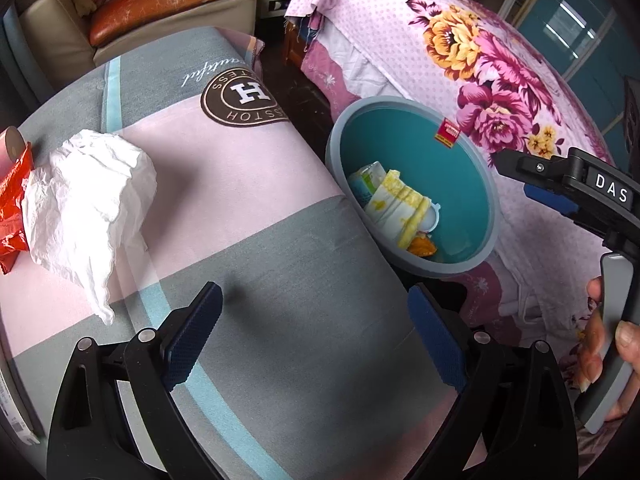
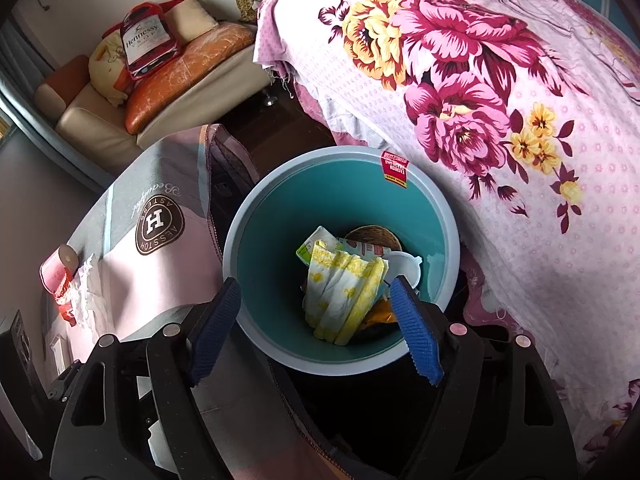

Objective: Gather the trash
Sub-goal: 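Move the left gripper to the white medicine box while the right approaches the white tissue, then close the left gripper on the white medicine box while the right grasps the tissue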

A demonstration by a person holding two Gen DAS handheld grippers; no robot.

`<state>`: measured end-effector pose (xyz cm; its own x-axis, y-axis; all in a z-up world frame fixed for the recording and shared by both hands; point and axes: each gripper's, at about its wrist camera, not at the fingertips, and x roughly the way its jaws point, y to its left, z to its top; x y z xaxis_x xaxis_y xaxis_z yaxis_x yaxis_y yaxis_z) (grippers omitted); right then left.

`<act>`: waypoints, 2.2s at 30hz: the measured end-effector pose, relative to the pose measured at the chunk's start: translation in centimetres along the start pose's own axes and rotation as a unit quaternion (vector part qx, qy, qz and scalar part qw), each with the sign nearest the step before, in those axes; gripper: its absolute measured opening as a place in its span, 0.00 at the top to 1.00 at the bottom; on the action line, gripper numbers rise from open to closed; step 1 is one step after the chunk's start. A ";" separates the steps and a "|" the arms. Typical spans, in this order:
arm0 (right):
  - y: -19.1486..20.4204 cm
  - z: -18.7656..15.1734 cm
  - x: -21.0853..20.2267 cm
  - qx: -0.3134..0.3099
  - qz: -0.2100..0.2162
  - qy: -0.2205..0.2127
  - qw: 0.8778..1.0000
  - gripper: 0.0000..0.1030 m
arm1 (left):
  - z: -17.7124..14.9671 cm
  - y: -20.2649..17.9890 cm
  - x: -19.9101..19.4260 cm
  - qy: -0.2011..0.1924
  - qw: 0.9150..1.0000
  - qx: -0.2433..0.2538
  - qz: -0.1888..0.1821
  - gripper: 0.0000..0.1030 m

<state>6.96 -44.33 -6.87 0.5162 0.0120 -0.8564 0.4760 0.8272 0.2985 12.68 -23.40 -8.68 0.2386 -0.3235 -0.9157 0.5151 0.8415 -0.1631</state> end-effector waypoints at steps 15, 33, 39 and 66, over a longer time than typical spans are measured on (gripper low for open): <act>4.3 -3.0 -2.6 -0.043 0.000 0.013 0.999 0.19 | -2.2 2.6 -4.6 -0.034 0.999 -0.024 0.013 0.05; 14.9 -6.5 -3.0 -0.156 0.022 0.040 0.987 0.18 | -7.4 12.9 -9.4 -0.066 0.988 -0.131 0.051 0.05; 18.5 -7.6 -1.8 -0.198 0.031 0.059 0.978 0.17 | -9.3 17.8 -10.7 -0.070 0.978 -0.182 0.071 0.05; 32.1 -5.2 4.7 -0.389 0.028 0.077 0.918 0.16 | -11.7 28.9 -10.4 -0.054 0.950 -0.272 0.144 0.04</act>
<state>20.93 -14.84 -3.48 0.3883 0.0958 -0.9165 -0.2311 0.9729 0.0037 15.45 9.33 -8.15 0.4026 -0.0627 -0.9132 -0.0798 0.9914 -0.1033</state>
